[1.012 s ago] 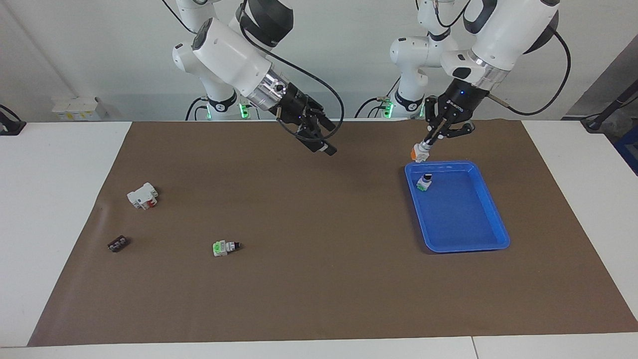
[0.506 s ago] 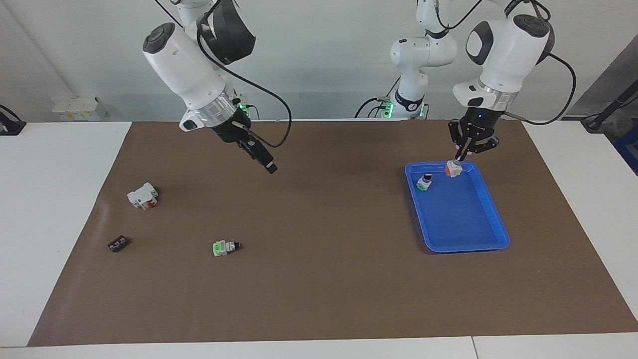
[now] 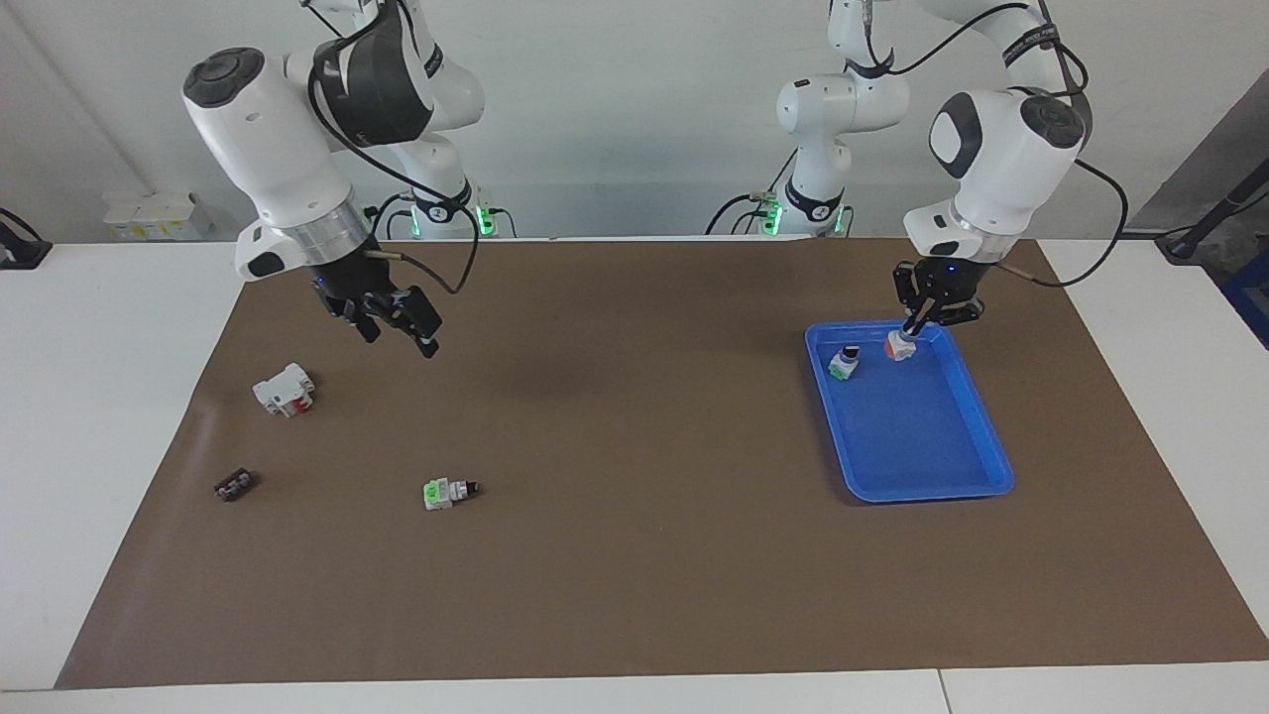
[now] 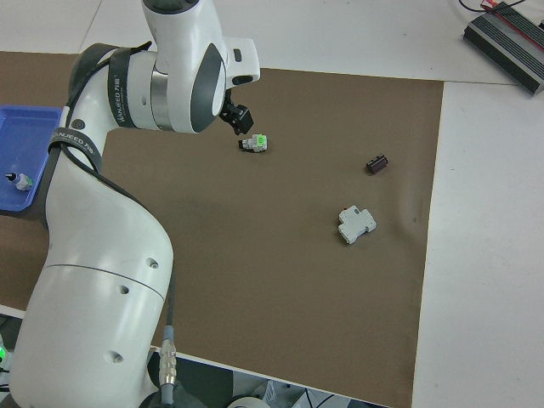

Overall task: Turn and place switch with both arms
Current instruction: 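Lower the switch into the blue tray while the right gripper withdraws, then open the left gripper to release the switch in the tray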

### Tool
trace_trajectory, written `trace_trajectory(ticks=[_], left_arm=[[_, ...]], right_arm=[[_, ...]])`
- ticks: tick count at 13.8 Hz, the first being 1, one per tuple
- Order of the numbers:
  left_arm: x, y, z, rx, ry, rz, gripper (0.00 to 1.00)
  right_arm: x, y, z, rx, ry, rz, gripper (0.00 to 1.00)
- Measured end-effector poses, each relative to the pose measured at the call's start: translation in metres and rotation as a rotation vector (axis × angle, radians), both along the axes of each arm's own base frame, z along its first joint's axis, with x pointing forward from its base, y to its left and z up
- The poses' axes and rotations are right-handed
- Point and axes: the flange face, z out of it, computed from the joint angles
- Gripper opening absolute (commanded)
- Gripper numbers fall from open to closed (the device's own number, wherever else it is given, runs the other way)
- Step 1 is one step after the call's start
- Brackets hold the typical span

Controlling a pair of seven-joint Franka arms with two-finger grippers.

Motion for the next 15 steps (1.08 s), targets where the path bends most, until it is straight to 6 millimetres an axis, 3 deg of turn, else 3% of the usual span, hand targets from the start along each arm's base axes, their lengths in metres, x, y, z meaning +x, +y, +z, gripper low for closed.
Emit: trace_trajectory(ticks=[4, 7, 10, 13, 14, 15], left_arm=[[-0.003, 0.007, -0.036, 0.001, 0.041, 0.026, 0.0], [-0.008, 0.013, -0.048, 0.002, 0.057, 0.069, 0.0], [-0.01, 0.015, -0.055, 0.002, 0.072, 0.1, 0.0], [-0.008, 0.016, -0.057, 0.002, 0.048, 0.146, 0.0], [-0.007, 0.016, -0.058, 0.002, 0.037, 0.148, 0.04], [-0.006, 0.015, -0.059, 0.002, 0.03, 0.151, 0.24]], right_arm=[[-0.013, -0.041, 0.042, -0.065, 0.0, 0.1, 1.0], [-0.025, -0.07, 0.072, -0.089, 0.035, 0.131, 1.0], [-0.042, -0.071, 0.085, -0.1, 0.087, 0.143, 1.0], [-0.053, -0.062, 0.081, -0.099, 0.108, 0.161, 1.0], [-0.056, -0.062, 0.079, -0.099, 0.113, 0.162, 1.0], [-0.058, -0.062, 0.078, -0.098, 0.118, 0.162, 1.0]])
